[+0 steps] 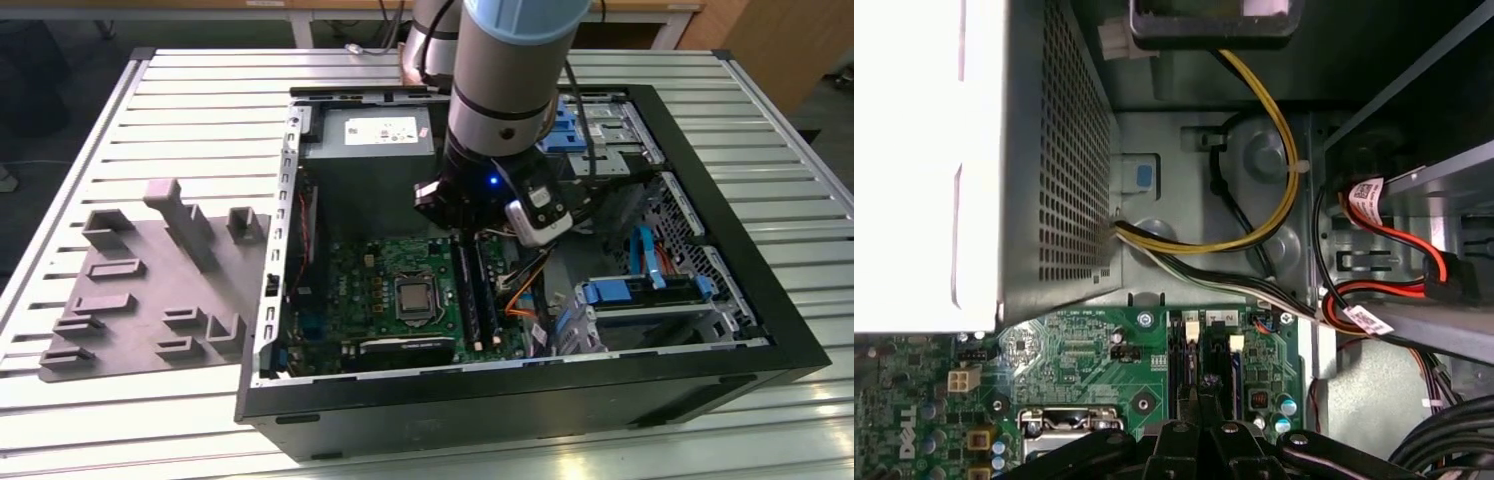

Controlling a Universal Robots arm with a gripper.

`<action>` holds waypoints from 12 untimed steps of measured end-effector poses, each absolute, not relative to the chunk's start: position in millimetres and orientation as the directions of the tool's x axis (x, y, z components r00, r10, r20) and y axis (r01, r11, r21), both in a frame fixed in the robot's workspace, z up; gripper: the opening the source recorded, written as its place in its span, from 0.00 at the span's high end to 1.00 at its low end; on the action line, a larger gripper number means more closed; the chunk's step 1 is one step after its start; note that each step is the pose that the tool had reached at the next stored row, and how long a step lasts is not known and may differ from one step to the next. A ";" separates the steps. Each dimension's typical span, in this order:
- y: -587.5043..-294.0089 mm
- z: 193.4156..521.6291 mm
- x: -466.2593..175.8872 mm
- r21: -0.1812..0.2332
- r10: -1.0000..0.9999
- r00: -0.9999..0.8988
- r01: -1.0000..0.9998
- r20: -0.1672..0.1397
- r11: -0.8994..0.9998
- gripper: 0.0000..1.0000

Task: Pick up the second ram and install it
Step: 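Press down the second ram until it locks into place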

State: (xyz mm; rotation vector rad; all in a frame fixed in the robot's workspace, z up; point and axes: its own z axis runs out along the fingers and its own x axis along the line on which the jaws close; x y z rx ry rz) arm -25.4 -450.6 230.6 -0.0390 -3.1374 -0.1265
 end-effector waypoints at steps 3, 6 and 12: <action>-449.3 229.4 -25.6 0.080 0.028 -1.000 0.028 0.002 0.996 0.89; -447.7 228.2 -25.9 0.081 0.030 -1.000 0.030 0.002 0.996 0.89; -445.6 225.9 -26.2 0.080 0.032 -0.999 0.032 0.002 0.996 0.89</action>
